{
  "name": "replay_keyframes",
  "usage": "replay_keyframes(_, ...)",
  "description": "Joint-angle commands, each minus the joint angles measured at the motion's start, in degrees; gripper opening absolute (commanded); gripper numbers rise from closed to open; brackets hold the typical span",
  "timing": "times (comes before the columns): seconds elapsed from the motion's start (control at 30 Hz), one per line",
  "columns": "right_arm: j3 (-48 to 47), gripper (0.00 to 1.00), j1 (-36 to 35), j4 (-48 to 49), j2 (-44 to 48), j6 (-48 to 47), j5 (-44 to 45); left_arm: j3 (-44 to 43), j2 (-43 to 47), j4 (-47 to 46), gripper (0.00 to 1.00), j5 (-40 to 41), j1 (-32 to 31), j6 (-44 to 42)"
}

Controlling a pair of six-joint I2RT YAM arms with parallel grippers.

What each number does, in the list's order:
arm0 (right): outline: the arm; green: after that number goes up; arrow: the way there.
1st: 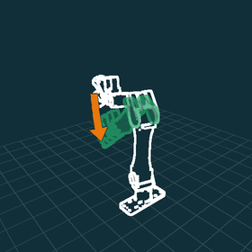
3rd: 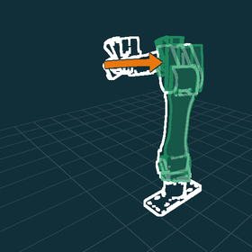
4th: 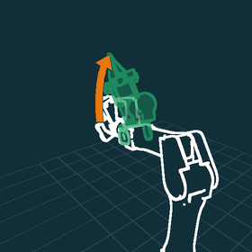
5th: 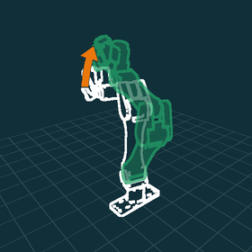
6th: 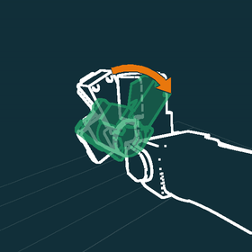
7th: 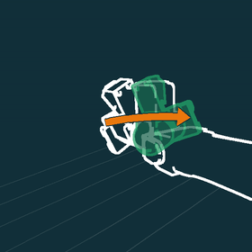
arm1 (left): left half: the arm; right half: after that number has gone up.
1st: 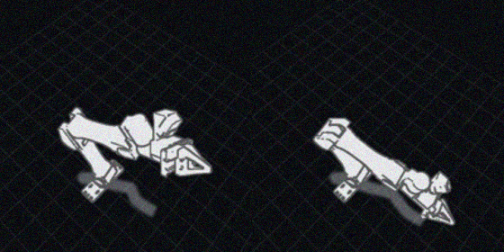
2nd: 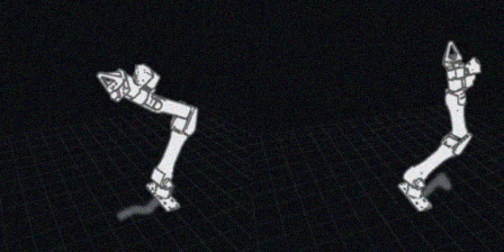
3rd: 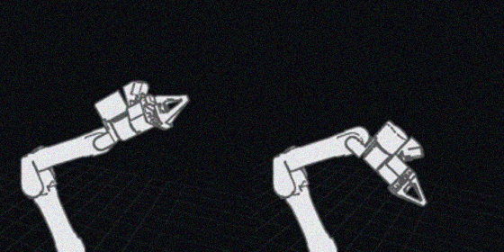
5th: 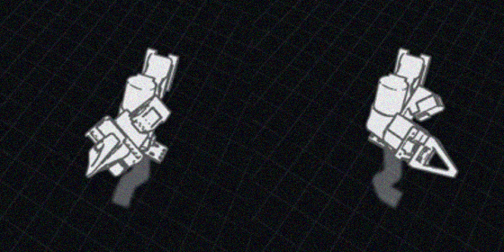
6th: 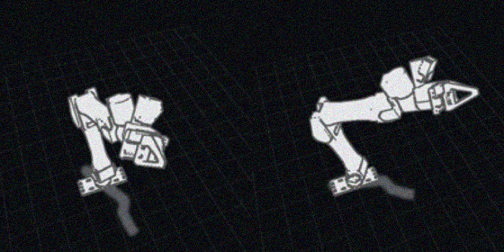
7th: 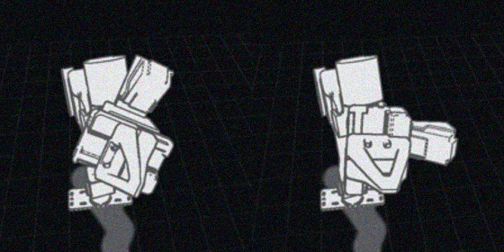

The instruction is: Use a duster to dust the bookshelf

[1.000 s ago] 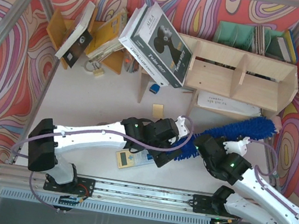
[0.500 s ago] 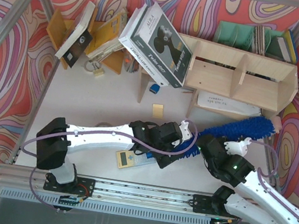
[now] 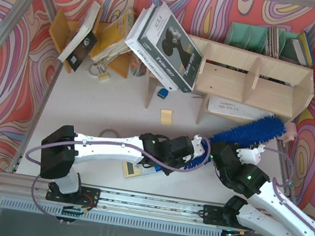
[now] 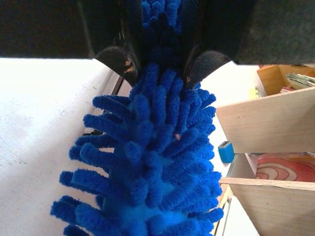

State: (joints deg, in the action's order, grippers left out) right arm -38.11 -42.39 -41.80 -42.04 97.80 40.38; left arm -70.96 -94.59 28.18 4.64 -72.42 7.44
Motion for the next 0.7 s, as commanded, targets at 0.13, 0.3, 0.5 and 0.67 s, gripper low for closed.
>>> replay_keyframes(0.13,-0.9,0.29,-0.2,-6.3,1.2,3.1,2.4,-4.2,-1.8,4.4,0.00,8.4,-2.9,0.8)
replay_keyframes(0.3,-2.5,0.55,-0.3,-10.4,3.9,3.2,4.3,-6.2,-0.3,6.8,0.00,9.9,-5.6,0.0)
replay_keyframes(0.5,-9.6,0.81,-0.3,-10.9,5.6,-9.5,8.6,-4.9,3.9,7.8,0.00,11.6,-7.4,0.9)
replay_keyframes(0.67,-17.3,0.86,-0.3,-4.0,7.0,-30.0,9.7,-3.0,8.5,8.1,0.00,15.0,-9.1,2.8)
